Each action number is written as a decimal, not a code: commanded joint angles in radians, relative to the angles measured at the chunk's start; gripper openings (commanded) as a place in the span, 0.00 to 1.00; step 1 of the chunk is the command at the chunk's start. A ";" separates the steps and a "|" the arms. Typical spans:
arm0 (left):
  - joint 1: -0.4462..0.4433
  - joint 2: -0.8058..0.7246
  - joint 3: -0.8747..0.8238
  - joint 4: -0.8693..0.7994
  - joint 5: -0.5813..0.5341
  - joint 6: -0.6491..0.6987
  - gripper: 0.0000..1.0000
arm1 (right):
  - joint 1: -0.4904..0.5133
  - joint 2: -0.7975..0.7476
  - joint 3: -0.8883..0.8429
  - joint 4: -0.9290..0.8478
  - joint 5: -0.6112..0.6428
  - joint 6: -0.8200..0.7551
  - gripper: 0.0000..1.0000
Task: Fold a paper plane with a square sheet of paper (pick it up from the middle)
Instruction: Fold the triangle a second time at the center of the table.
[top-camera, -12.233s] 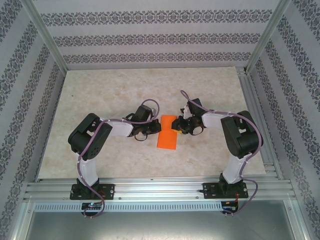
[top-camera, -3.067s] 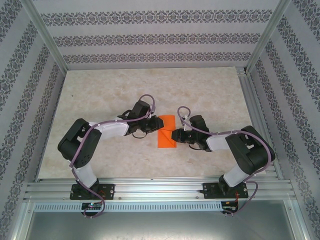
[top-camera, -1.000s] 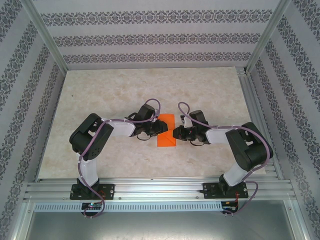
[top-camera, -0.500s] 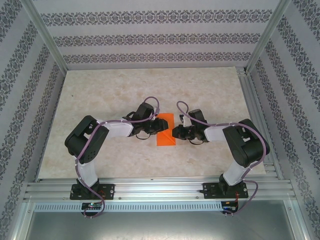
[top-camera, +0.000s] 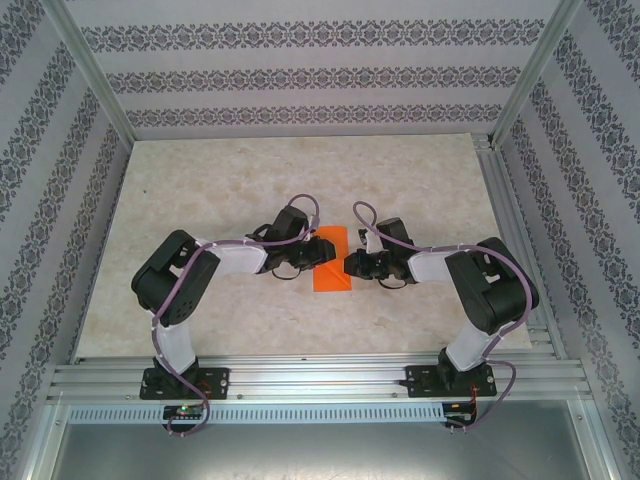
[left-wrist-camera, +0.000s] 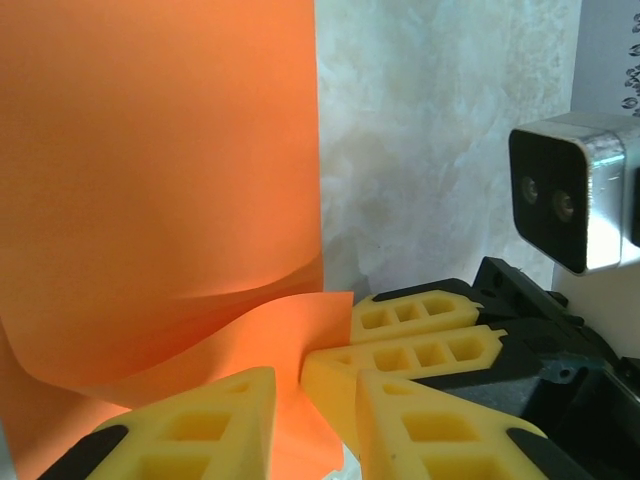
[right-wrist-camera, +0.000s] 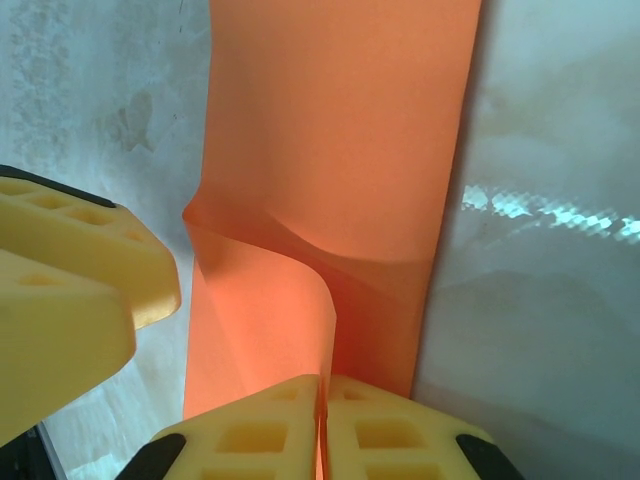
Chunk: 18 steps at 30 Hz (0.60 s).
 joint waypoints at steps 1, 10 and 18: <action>-0.016 0.033 0.006 0.031 0.000 0.002 0.29 | -0.009 0.009 0.019 -0.001 -0.003 -0.021 0.10; -0.016 0.054 0.012 0.043 0.000 0.002 0.29 | -0.012 -0.004 0.004 -0.003 0.010 -0.019 0.11; -0.015 0.066 0.016 0.027 -0.006 0.013 0.28 | -0.014 -0.002 0.016 -0.011 0.011 -0.020 0.13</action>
